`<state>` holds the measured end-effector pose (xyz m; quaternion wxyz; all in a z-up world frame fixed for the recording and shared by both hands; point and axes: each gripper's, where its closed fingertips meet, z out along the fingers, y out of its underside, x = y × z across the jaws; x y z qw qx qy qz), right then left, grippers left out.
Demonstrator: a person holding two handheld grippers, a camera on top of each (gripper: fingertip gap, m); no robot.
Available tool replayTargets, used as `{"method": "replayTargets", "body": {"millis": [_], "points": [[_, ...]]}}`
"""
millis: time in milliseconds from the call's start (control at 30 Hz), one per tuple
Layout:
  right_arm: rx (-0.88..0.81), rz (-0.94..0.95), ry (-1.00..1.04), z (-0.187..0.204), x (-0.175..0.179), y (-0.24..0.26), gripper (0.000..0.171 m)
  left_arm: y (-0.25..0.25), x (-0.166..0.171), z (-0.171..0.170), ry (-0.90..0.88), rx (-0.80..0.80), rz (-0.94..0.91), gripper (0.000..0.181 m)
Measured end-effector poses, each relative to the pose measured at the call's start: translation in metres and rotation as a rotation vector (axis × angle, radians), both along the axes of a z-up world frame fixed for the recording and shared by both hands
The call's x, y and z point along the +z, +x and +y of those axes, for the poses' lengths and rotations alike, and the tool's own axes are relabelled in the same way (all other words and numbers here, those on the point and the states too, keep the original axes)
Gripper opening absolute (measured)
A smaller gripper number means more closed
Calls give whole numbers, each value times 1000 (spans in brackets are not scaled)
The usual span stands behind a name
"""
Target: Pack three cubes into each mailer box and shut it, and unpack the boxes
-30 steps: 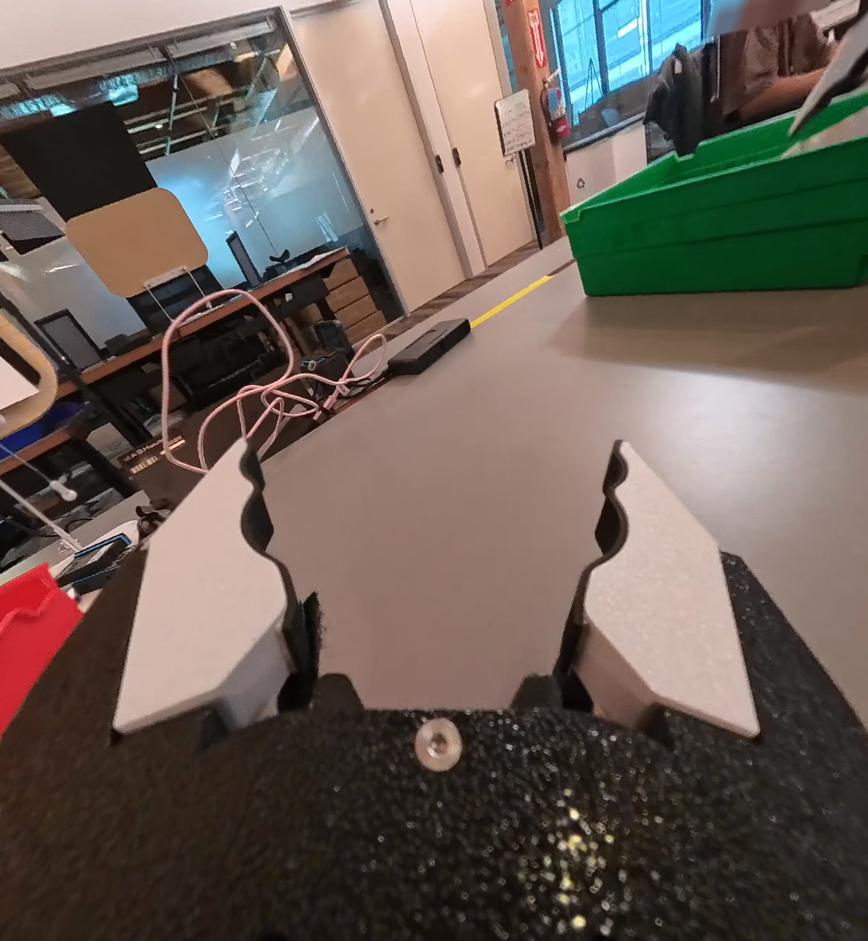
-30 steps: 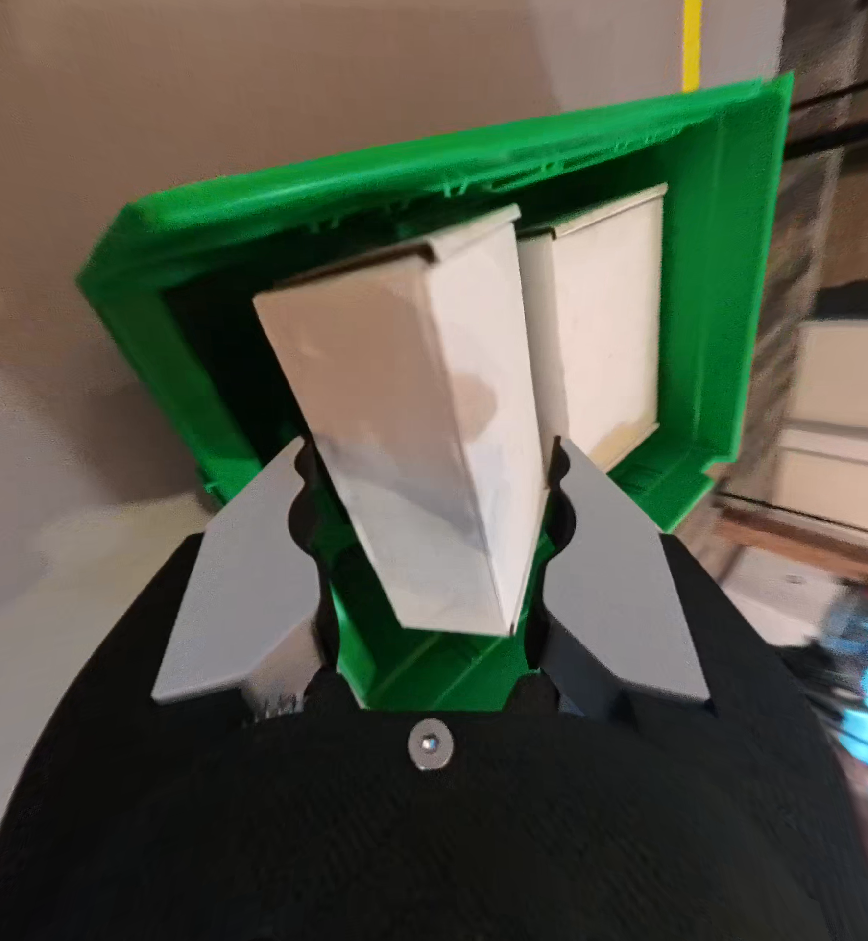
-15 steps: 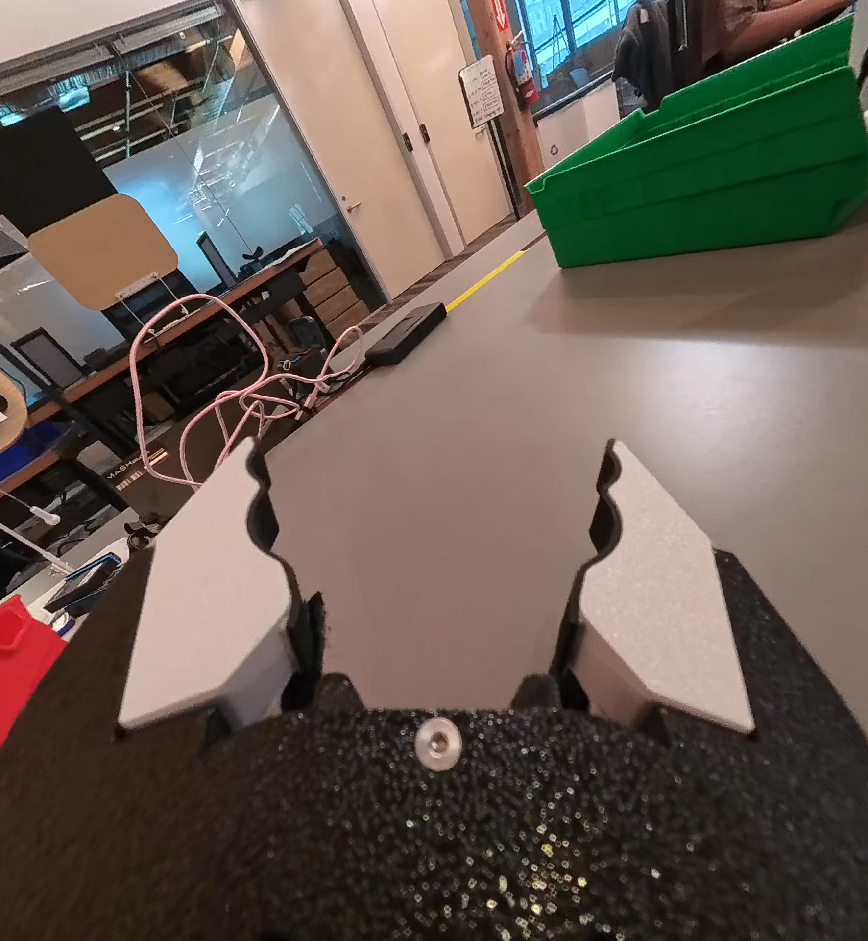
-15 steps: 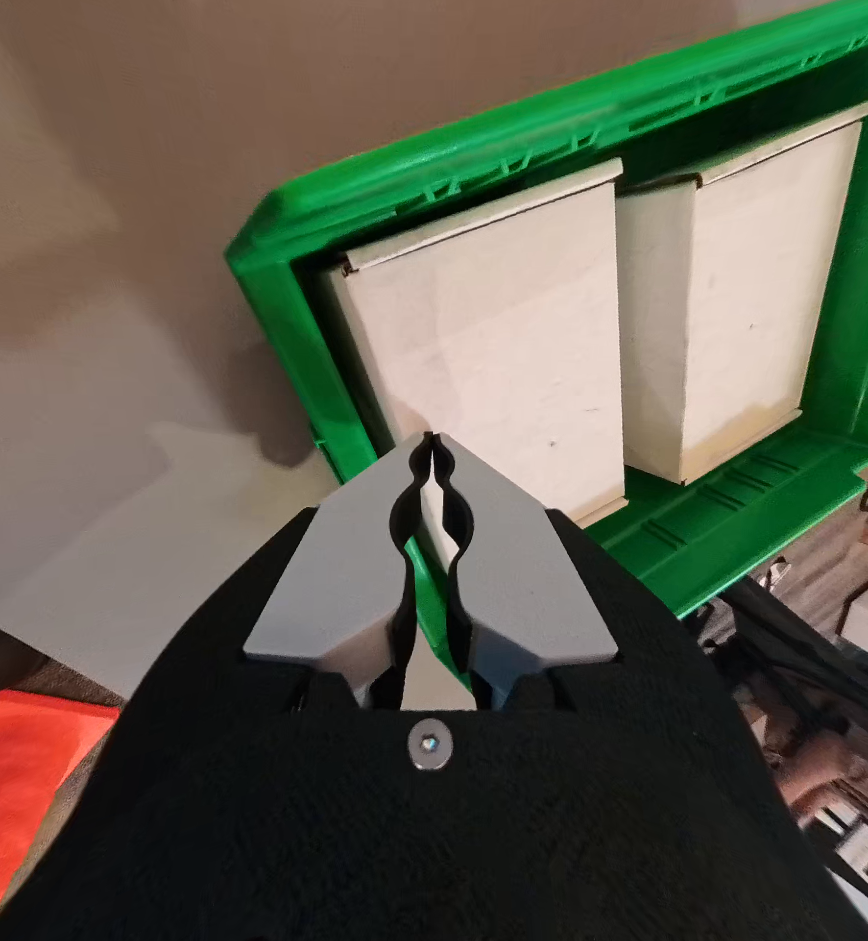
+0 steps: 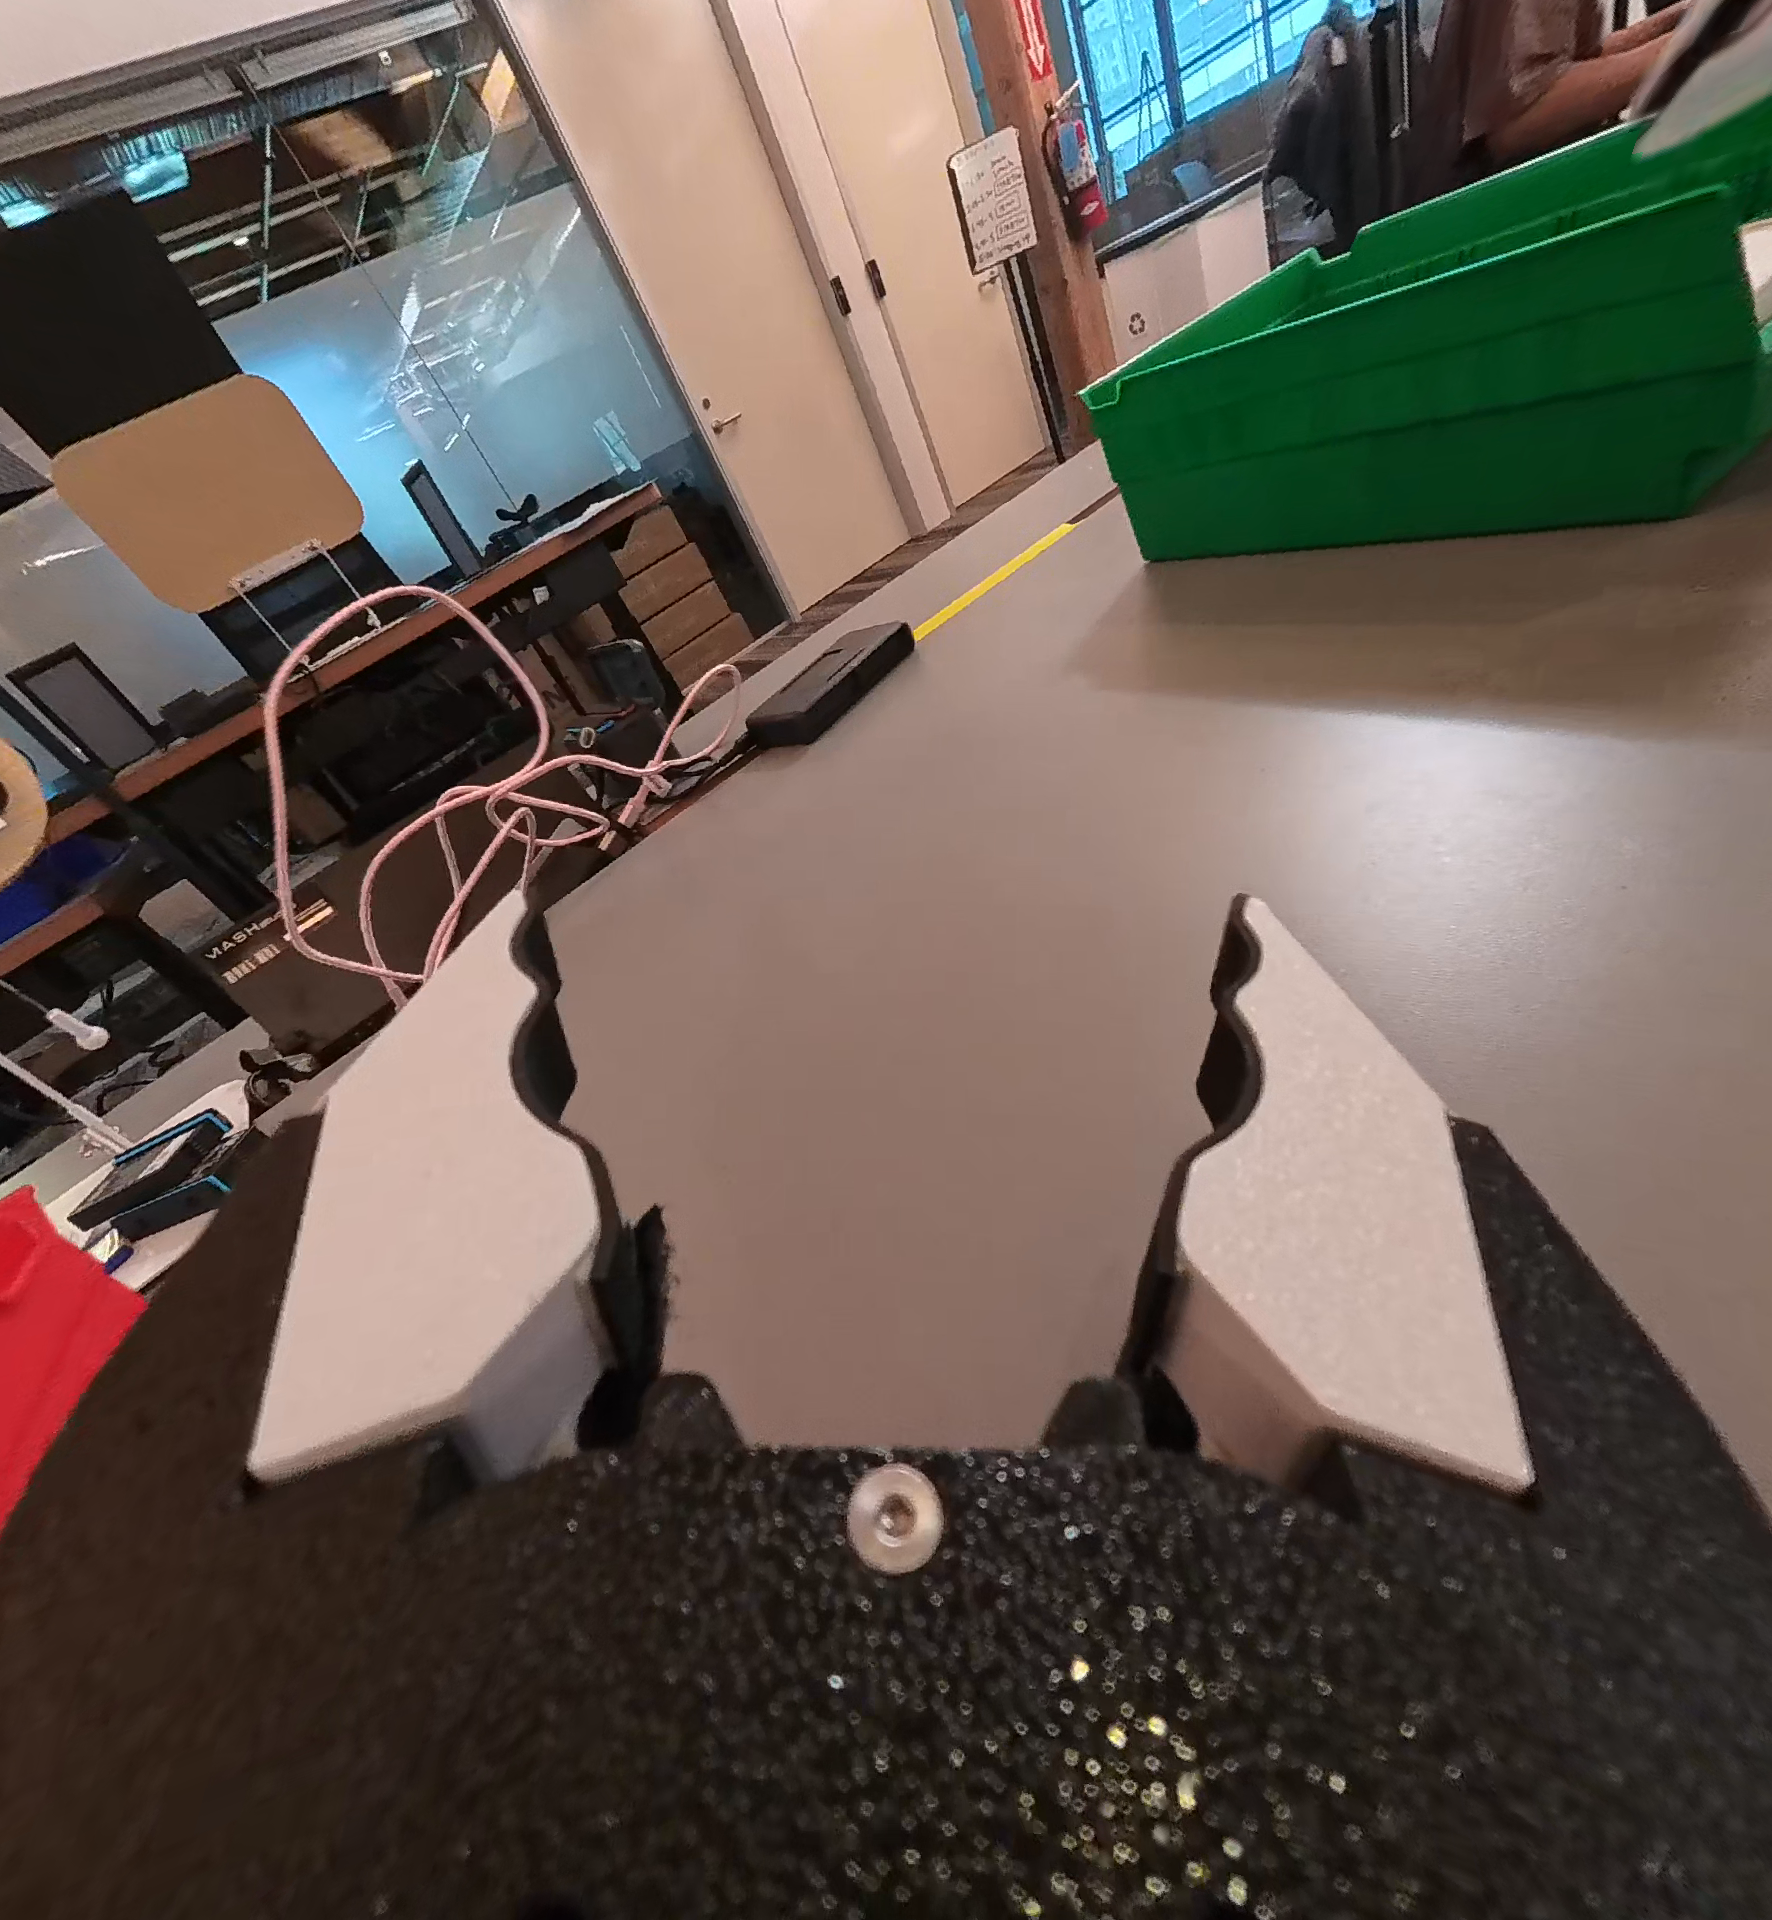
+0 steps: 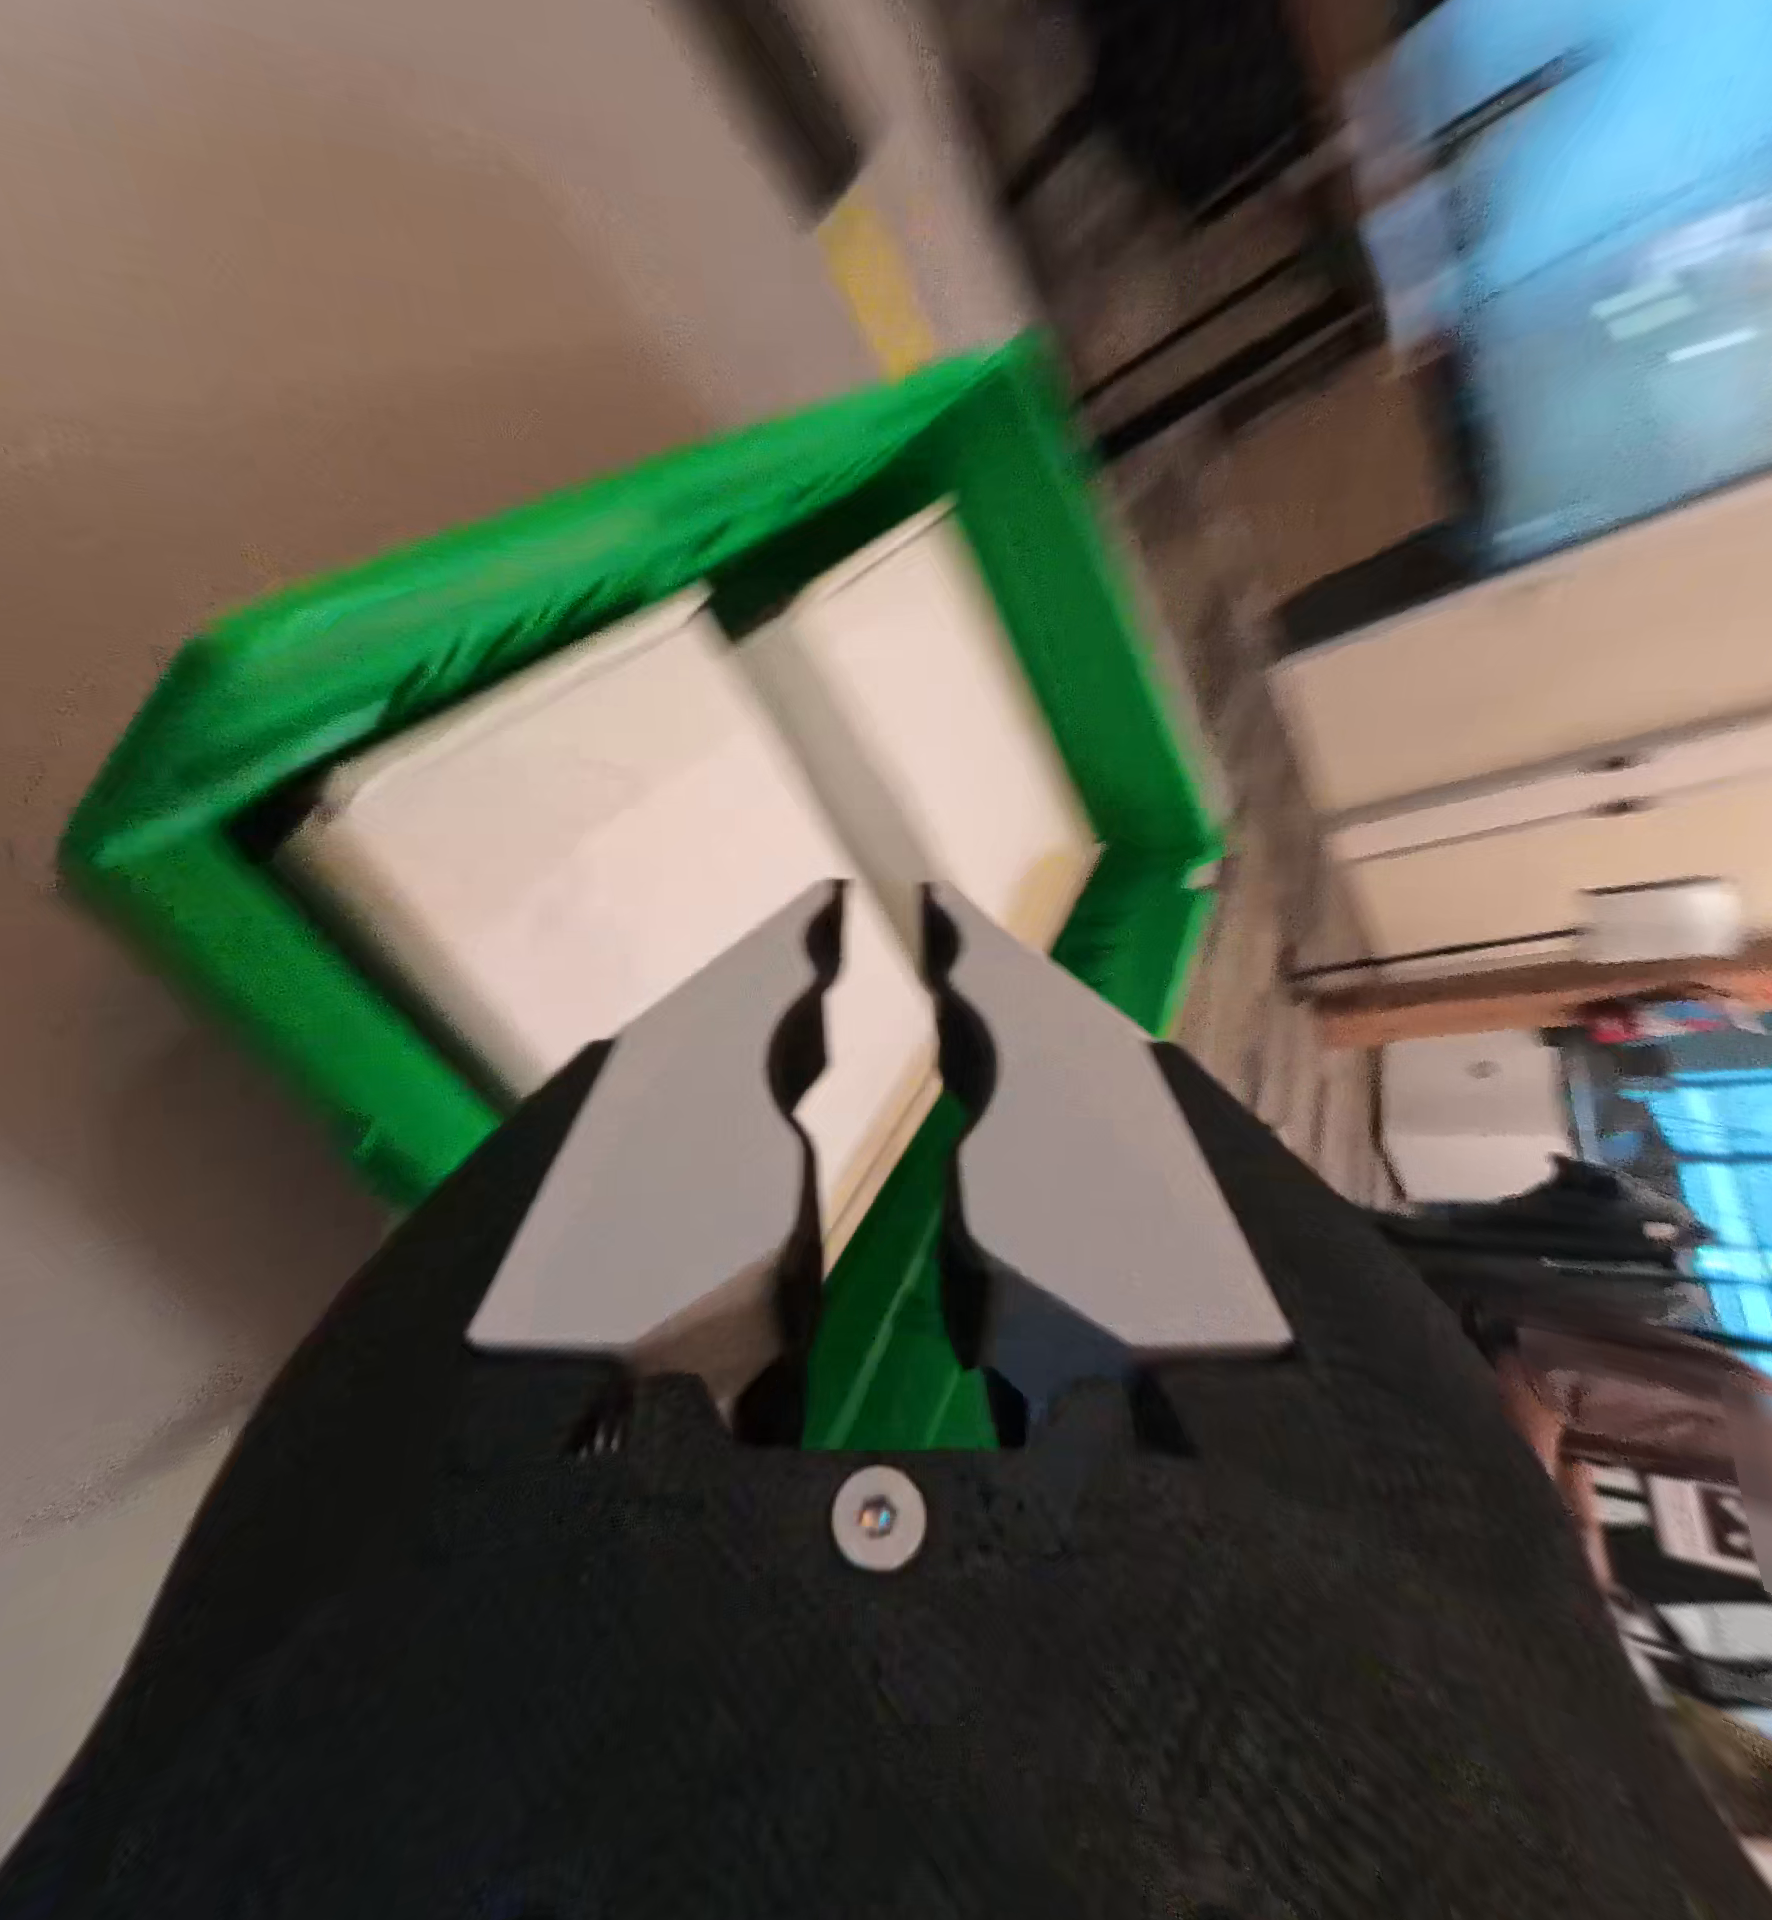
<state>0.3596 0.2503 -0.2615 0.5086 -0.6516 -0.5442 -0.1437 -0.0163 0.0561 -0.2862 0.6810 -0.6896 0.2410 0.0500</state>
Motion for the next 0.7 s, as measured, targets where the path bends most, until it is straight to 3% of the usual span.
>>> {"method": "replayTargets", "body": {"millis": [67,133,200,267,367,433,500,700], "points": [[-32,316,230,-7,45,9,36,-3,2,0,5,8,-15,124],[-98,600,463,-21,79,42,44,-6,5,0,16,16,-36,124],[-206,772,618,-31,85,82,44,-9,8,0,29,25,-65,124],[-304,875,621,-30,67,109,44,-15,13,0,60,52,-94,128],[-379,867,648,-21,41,124,44,-22,20,-2,107,75,-122,129],[-428,782,676,-20,43,129,46,-27,24,-4,131,95,-134,128],[-400,822,682,-23,44,126,46,-35,28,-5,151,125,-147,128],[-394,915,288,8,4,112,60,-61,33,-10,185,250,-142,132]]}}
